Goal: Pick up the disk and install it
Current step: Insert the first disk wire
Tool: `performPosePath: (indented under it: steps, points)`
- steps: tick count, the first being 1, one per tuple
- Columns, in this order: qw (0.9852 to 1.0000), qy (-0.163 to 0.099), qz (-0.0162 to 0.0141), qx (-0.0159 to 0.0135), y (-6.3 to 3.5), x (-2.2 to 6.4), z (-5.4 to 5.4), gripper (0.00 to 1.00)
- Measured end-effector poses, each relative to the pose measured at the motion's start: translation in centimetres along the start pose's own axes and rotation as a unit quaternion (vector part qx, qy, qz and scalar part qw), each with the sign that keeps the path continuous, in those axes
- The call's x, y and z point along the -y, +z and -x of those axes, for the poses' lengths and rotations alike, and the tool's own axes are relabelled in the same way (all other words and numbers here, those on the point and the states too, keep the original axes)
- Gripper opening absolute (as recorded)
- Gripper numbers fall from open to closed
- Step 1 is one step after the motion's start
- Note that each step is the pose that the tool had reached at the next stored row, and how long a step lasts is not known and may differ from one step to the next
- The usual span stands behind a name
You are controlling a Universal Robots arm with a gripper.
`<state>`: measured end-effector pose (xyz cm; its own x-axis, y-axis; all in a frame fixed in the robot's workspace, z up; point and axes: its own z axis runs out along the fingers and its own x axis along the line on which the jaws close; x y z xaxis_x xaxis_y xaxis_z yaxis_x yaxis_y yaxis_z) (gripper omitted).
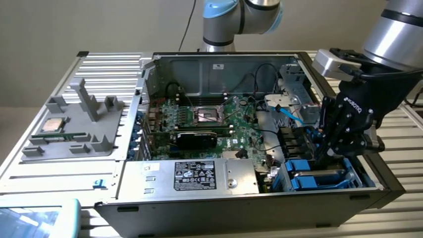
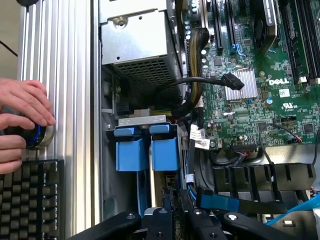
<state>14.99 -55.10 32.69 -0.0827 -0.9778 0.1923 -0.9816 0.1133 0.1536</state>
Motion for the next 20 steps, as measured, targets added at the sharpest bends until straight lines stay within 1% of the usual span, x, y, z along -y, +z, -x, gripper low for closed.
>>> performPosePath:
  steps: [9,11,12,14,17,20]
  points:
    - [1.0,0.001,0.0001,0.0005,0.12,0.03,0.0,0.16]
    - [1.0,0.001,-0.0006,0.0011,0.13,0.05,0.1,0.18]
    - [1.0,0.001,-0.001,0.0007,0.06,0.03,0.1,0.24]
    - [1.0,0.002,-0.0018,0.0006,-0.11,-0.02,0.1,0.24]
    - [1.0,0.002,-0.0022,0.0003,-0.79,-0.11,-0.1,0.24]
    - [1.0,0.002,-0.0023,-0.0002,-2.08,-0.14,-0.3,0.24]
